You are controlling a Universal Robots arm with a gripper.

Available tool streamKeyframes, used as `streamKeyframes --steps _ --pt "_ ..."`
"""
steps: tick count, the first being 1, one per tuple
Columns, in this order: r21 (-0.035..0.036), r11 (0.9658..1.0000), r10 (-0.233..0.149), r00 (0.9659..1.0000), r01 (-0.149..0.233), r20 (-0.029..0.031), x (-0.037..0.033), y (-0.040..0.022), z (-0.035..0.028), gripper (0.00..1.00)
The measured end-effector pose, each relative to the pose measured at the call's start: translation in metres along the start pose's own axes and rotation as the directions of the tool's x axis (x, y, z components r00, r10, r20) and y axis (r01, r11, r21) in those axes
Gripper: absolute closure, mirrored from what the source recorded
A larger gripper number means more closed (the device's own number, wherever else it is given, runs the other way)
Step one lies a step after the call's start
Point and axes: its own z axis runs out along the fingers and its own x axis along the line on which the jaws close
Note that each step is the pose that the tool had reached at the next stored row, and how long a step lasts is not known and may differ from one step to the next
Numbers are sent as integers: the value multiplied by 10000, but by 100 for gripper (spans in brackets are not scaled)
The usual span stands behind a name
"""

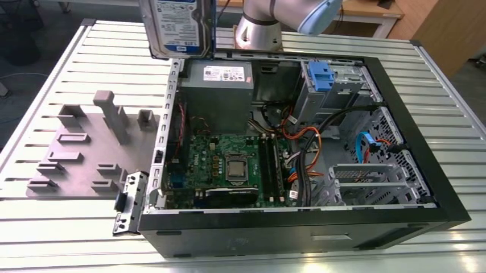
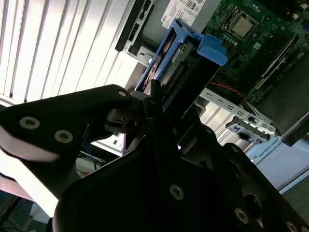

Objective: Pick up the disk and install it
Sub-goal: 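Pick up the disk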

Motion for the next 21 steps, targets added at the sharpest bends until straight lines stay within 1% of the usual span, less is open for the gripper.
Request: streamKeyframes --steps 5,8,10,12,21 --pt "-1 10000 0 10000 0 0 -4 -170 1 65" --pt "-1 10000 0 10000 0 0 -6 -247 2 65" --pt "-1 10000 0 10000 0 0 -7 -283 2 65" --pt "-1 10000 0 10000 0 -1 -7 -300 2 65" --pt "-1 10000 0 10000 0 -1 -13 -325 2 65"
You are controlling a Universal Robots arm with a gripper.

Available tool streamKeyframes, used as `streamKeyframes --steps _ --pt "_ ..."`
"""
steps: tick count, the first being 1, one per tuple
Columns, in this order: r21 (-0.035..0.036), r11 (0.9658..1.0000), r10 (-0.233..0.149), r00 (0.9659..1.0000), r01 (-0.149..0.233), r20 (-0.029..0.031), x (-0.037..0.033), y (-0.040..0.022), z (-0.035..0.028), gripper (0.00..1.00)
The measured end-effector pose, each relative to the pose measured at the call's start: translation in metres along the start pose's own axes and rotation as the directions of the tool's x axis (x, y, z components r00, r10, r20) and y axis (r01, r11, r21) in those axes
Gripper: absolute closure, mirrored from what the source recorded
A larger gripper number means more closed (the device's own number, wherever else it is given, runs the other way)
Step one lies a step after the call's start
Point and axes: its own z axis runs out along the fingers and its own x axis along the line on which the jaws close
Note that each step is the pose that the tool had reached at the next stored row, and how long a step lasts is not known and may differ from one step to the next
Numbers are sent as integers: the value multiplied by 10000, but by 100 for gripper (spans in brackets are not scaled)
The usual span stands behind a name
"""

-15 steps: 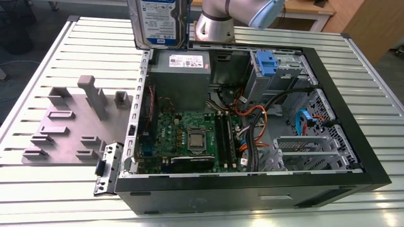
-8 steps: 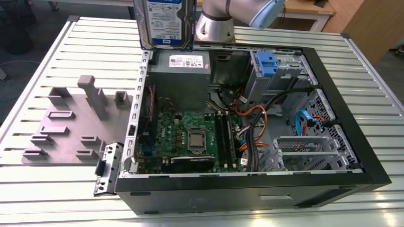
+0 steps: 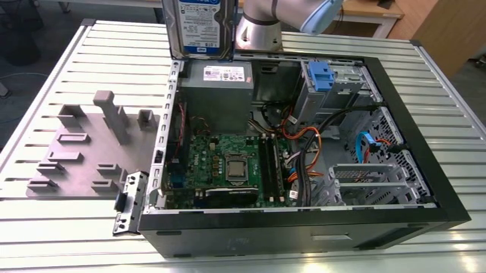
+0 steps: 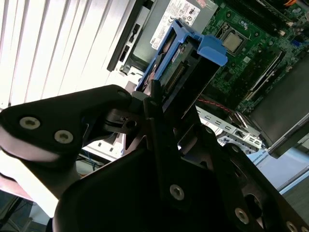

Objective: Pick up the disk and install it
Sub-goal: 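Pick up the disk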

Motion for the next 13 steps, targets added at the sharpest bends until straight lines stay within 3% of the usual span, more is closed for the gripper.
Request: streamKeyframes --steps 13 --pt "1 10000 0 10000 0 1 -2 -106 0 65"
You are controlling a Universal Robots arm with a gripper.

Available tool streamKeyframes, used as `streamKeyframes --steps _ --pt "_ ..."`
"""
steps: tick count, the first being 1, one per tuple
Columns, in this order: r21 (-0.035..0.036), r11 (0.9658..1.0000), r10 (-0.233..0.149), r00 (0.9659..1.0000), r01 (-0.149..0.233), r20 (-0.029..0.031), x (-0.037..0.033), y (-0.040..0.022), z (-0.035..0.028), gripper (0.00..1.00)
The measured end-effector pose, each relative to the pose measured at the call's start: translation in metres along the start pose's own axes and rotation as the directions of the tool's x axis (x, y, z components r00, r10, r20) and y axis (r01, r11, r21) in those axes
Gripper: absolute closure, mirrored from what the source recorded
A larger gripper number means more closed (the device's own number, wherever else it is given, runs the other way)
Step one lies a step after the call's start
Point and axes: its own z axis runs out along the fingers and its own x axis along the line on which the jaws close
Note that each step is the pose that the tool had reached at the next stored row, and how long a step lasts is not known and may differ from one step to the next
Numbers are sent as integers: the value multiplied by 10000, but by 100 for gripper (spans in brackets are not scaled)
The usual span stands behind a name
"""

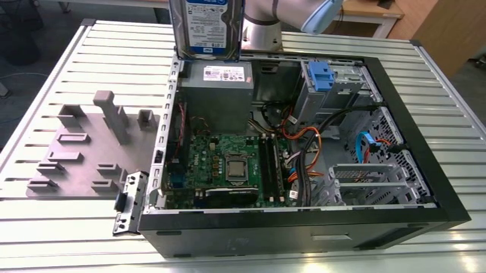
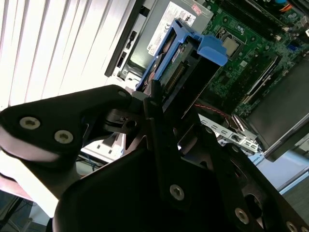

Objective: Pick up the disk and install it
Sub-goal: 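Pick up the disk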

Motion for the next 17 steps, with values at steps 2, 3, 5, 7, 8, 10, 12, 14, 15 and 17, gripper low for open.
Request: streamKeyframes --steps 2,3,5,7,8,10,12,14,15,17 --pt "-1 10000 0 10000 0 -1 -1 -20 0 65" --pt "-1 10000 0 10000 0 -1 -1 -30 -1 65" --pt "-1 10000 0 10000 0 -1 -1 -51 -1 65" --pt "-1 10000 0 10000 0 0 -2 -71 -1 65" --pt "-1 10000 0 10000 0 -1 -2 -80 -1 65" --pt "-1 10000 -1 10000 1 -1 -2 -99 -1 65" --pt "-1 10000 0 10000 0 -1 -3 -118 -1 65" --pt "-1 10000 0 10000 0 -1 -3 -137 -1 65" --pt "-1 10000 0 10000 0 -1 -4 -146 -1 65" --pt "-1 10000 -1 10000 1 -1 -4 -163 -1 65"
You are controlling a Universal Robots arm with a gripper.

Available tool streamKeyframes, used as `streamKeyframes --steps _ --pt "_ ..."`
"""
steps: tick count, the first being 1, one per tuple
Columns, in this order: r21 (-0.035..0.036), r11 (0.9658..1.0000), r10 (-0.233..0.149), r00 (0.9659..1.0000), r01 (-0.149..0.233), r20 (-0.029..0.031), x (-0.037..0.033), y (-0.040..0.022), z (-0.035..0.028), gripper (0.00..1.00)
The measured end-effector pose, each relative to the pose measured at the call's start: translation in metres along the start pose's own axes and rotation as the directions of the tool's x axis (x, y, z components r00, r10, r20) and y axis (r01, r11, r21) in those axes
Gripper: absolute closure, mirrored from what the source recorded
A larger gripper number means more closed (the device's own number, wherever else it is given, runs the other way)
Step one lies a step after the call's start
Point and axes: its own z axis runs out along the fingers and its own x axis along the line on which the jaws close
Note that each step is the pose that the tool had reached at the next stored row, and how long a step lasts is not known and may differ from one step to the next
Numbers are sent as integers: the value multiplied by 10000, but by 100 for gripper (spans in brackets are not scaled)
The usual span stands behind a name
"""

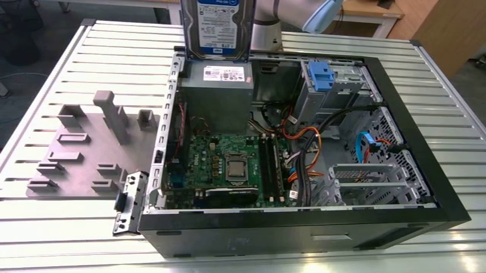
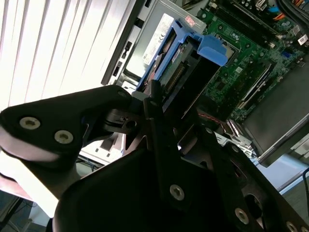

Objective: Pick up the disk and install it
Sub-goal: 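Pick up the disk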

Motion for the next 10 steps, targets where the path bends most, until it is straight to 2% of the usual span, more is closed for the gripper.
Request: streamKeyframes --steps 10 --pt "0 10000 0 10000 0 0 -2 -75 0 65"
